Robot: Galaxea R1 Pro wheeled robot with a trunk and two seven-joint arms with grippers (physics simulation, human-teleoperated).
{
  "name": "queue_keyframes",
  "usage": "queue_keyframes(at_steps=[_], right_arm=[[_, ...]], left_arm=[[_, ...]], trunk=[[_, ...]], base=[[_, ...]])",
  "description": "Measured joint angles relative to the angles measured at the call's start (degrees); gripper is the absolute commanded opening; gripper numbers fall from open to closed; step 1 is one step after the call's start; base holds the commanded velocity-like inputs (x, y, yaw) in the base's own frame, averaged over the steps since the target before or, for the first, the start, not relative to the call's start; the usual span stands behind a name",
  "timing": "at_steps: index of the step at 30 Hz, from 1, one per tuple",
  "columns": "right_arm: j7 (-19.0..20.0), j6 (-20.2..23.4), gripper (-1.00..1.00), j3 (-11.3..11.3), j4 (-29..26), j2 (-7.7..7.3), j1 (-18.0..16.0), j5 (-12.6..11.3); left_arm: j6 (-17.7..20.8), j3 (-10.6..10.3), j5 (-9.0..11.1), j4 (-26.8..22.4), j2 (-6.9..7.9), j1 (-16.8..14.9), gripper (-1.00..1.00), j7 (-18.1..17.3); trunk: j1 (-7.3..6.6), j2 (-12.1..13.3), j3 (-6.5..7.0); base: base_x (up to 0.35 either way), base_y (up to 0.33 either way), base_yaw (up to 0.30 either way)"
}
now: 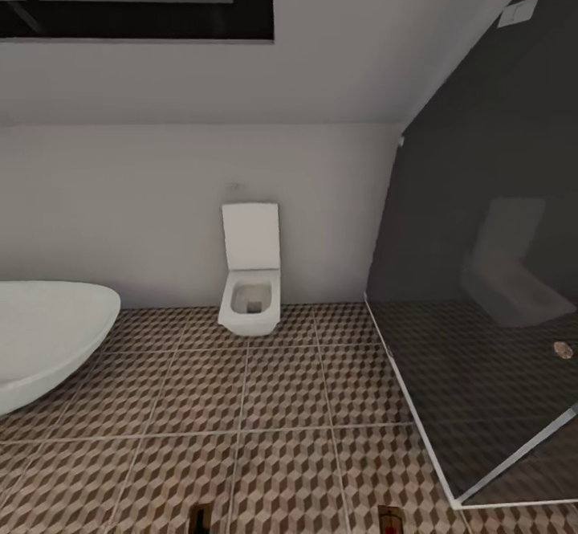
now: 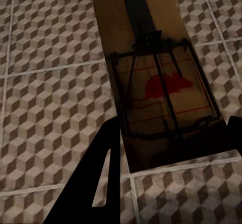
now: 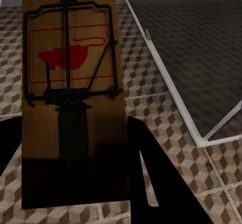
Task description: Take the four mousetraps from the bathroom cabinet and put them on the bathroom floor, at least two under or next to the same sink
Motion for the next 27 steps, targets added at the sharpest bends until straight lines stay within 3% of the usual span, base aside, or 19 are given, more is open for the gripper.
queue_keyframes(at_steps=[11, 27], right_arm=[[0.0, 0.0, -1.00, 0.0, 0.0, 0.08, 0.0, 0.0], [0.0, 0.0, -1.00, -0.1, 0.0, 0.00, 0.0, 0.0]], left_arm=[[0.0, 0.0, 0.0, 0.0, -0.01, 0.0, -1.00, 0.0], [0.0, 0.0, 0.0, 0.0, 0.04, 0.0, -1.00, 0.0]], trunk=[[0.00, 0.0, 0.00], [0.00, 0.0, 0.04]], base=[[0.000, 0.000, 0.253], [0.000, 0.000, -0.012]])
